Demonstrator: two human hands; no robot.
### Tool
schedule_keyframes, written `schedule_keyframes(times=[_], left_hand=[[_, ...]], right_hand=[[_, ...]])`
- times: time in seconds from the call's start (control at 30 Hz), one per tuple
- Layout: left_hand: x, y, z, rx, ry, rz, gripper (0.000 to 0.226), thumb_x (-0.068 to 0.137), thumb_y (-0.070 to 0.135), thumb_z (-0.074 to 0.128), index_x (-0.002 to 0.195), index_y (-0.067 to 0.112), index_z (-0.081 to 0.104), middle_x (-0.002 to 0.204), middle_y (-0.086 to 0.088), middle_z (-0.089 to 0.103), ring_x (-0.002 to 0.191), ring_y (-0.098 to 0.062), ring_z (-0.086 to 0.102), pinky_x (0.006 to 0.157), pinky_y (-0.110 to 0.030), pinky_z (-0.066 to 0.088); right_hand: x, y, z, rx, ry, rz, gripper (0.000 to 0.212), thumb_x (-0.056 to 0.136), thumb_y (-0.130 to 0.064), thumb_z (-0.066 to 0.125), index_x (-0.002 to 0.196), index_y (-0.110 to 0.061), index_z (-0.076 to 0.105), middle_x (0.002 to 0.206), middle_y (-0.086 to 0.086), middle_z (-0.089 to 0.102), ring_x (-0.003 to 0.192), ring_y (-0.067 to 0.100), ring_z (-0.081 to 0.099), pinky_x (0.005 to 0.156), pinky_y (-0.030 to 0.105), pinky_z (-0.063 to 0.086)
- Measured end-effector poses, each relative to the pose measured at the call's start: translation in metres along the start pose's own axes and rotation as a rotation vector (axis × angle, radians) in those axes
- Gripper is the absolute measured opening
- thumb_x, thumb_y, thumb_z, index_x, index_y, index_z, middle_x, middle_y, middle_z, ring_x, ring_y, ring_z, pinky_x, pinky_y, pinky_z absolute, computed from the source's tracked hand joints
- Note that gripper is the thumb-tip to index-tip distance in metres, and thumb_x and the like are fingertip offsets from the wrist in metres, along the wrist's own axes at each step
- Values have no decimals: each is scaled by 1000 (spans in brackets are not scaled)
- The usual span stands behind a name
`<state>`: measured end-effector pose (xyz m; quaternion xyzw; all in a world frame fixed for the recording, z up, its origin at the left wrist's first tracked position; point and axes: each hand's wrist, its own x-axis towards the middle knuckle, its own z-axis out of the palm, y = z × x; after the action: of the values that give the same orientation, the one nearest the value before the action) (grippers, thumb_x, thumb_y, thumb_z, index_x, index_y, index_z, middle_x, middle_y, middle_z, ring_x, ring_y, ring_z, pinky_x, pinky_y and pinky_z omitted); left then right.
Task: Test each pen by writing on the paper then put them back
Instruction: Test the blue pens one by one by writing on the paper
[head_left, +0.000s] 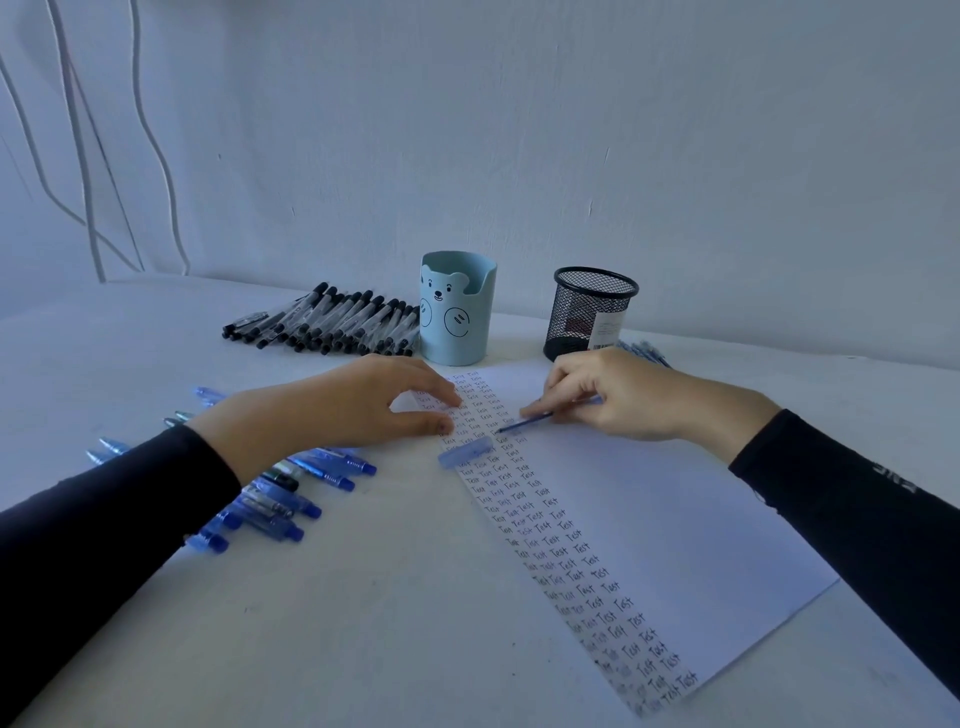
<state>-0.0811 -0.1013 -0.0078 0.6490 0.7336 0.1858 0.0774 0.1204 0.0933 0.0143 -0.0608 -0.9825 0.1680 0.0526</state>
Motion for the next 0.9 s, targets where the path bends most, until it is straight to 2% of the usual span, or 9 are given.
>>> schedule_keyframes(times=[0.1, 0.17, 0.3, 0.4, 0.47, 0.6, 0.7, 0.8, 0.9], left_hand=[[0, 0, 0, 2, -7, 0, 39, 83, 55, 59, 120, 42, 62, 130, 24, 54, 116, 9, 47, 90, -3, 32], [0, 0, -1, -3, -11, -5, 38, 84, 54, 59, 120, 43, 61, 130, 25, 54, 116, 9, 47, 90, -3, 31], [0, 1, -1, -2, -14, -12, 36, 86, 51, 60, 121, 41, 61, 131, 24, 53, 117, 8, 46, 96, -9, 30], [0, 0, 0, 23, -13, -1, 35, 88, 49, 60, 122, 40, 61, 129, 25, 53, 116, 8, 47, 90, -3, 31], [0, -1, 1, 16, 6, 16, 28, 94, 37, 58, 121, 35, 64, 128, 20, 57, 115, 6, 50, 93, -3, 32], [-1, -2, -1, -24, 6, -13, 29, 100, 18, 49, 121, 29, 65, 129, 15, 59, 119, -2, 52, 108, -22, 36], [-1, -2, -2, 0, -16, -33, 31, 101, 18, 47, 125, 27, 63, 129, 15, 59, 118, -4, 53, 106, -24, 38], [0, -5, 0, -22, 5, -21, 29, 100, 19, 49, 122, 29, 65, 130, 17, 58, 120, -1, 52, 109, -20, 34], [1, -8, 2, -36, 12, -14, 29, 100, 17, 49, 121, 30, 65, 132, 17, 57, 123, 1, 50, 111, -19, 32]], right_hand=[[1, -4, 1, -29, -5, -23, 30, 92, -9, 65, 112, -31, 74, 92, -19, 57, 91, 0, 54, 81, 14, 41], [1, -7, 1, -33, -9, -27, 31, 92, -8, 65, 112, -31, 74, 92, -21, 56, 90, -3, 53, 80, 11, 39], [1, -17, 4, -26, -9, -44, 34, 93, -8, 64, 117, -31, 71, 95, -17, 60, 94, 4, 57, 88, 25, 46], [1, -30, 10, -15, -31, -103, 53, 95, -7, 59, 132, -45, 51, 97, -8, 59, 92, 13, 57, 87, 23, 44], [2, -37, 17, -49, -59, -147, 61, 96, -5, 54, 134, -52, 45, 99, -7, 54, 88, 3, 51, 82, 16, 40], [6, -41, 30, -16, -4, -180, 46, 97, -2, 50, 131, -31, 61, 101, -7, 49, 91, -8, 45, 81, 7, 34], [4, -36, 22, 185, 37, -45, 35, 102, -10, 47, 131, -27, 58, 104, -17, 57, 92, -5, 53, 85, 11, 40], [4, -34, 8, 609, 139, 105, 31, 104, -5, 38, 124, -18, 58, 88, -7, 64, 79, 9, 59, 75, 23, 48], [1, -37, -13, 1223, 180, 189, 29, 96, -6, 33, 105, -12, 60, 74, 1, 43, 63, 15, 39, 62, 29, 32]])
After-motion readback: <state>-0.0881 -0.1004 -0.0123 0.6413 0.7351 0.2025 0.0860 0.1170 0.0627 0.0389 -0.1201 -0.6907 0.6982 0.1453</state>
